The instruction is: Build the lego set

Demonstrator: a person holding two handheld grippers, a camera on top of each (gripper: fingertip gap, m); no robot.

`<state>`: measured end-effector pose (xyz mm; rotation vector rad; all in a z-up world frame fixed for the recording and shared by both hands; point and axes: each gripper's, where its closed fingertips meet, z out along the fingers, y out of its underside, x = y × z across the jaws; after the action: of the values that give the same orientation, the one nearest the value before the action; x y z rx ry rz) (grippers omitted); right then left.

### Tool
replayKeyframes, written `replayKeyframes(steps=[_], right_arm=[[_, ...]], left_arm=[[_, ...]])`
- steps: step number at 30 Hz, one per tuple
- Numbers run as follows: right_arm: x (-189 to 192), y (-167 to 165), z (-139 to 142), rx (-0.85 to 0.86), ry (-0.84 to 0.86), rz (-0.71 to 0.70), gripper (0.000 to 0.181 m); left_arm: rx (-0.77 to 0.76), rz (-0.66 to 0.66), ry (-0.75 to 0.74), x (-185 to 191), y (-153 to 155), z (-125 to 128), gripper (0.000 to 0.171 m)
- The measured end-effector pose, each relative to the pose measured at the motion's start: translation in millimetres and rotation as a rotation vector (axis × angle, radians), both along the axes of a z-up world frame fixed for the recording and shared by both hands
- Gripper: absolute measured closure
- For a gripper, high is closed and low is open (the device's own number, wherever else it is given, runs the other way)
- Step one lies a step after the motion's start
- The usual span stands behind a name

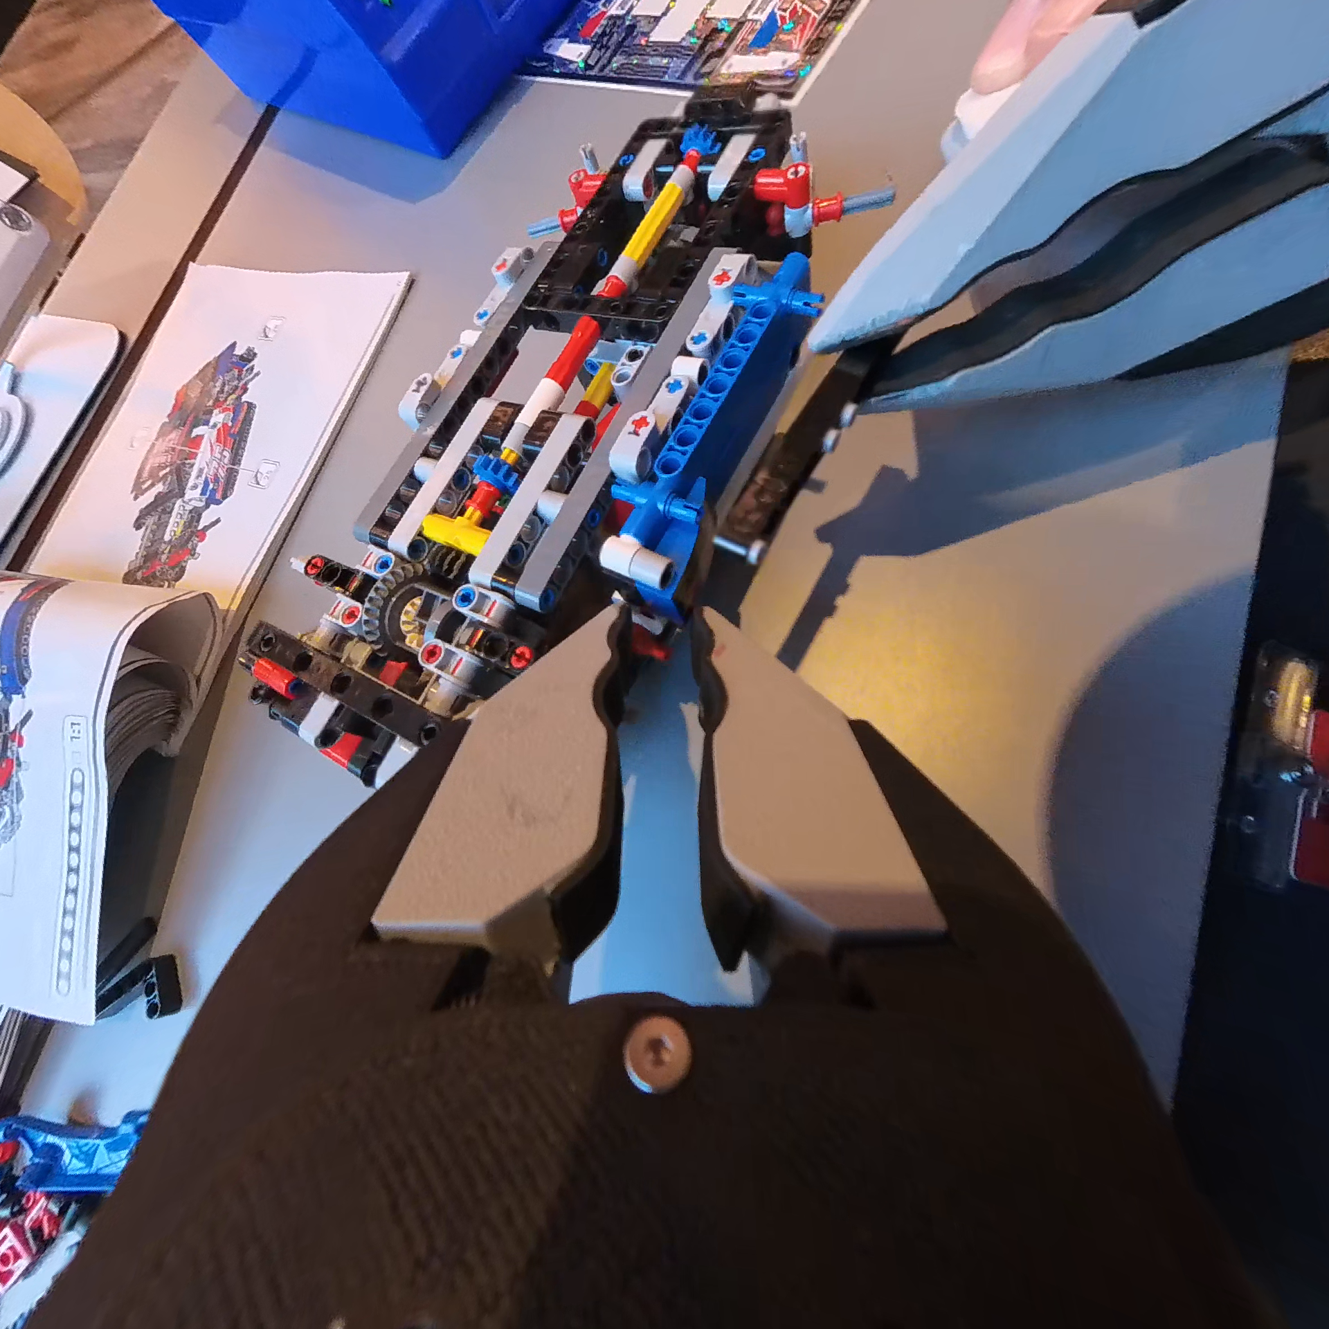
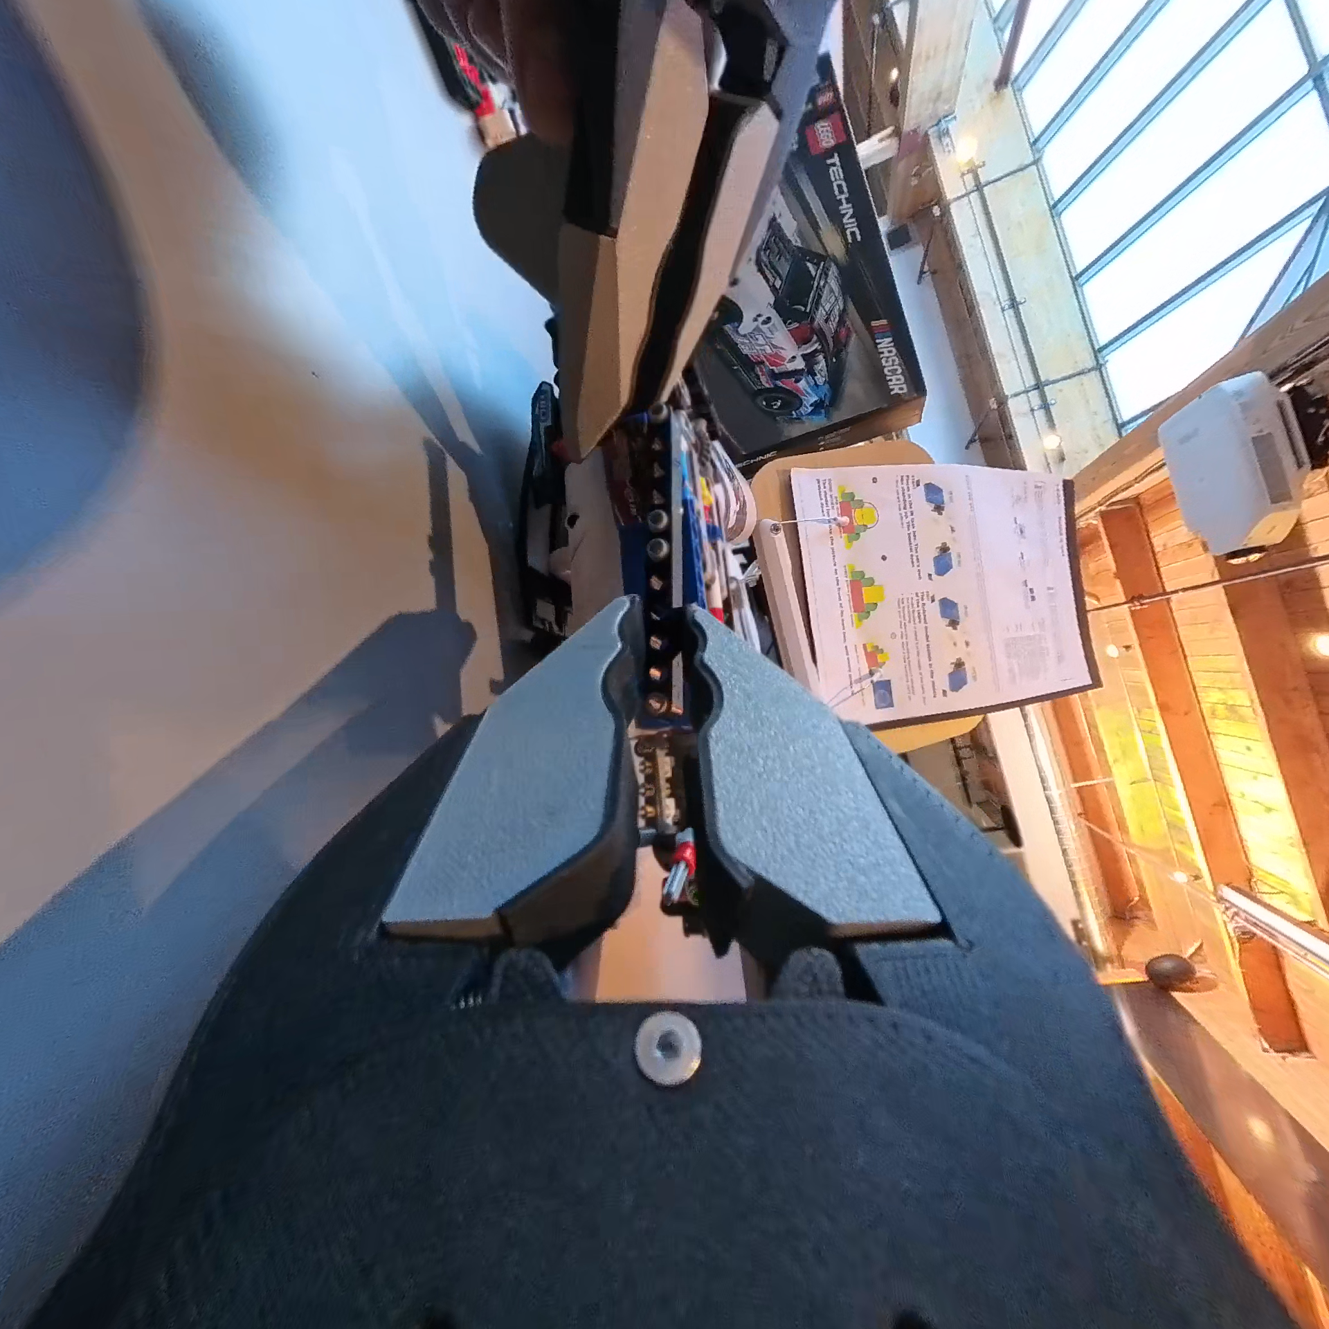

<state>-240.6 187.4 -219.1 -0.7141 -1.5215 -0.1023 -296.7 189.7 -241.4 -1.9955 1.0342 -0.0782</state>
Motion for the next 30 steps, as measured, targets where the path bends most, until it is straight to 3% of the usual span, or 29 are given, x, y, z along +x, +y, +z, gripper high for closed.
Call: replayKeyframes(steps=[8, 21, 30], right_arm=[[0, -2, -2, 0.059, -0.022, -0.005, 0.174], [1, -13, 9, -0.347, 0.063, 0.079, 0.174], [-1, -24, 9, -0.569, 0.031, 0.165, 0.173]], left_arm=[[0.004, -0.006, 0.053, -1, -4, -4, 0.16], [0.066, 0.03, 0.091, -11, -16, 12, 0.151], [0.204, -0.109, 0.109, 16, -26, 32, 0.15]])
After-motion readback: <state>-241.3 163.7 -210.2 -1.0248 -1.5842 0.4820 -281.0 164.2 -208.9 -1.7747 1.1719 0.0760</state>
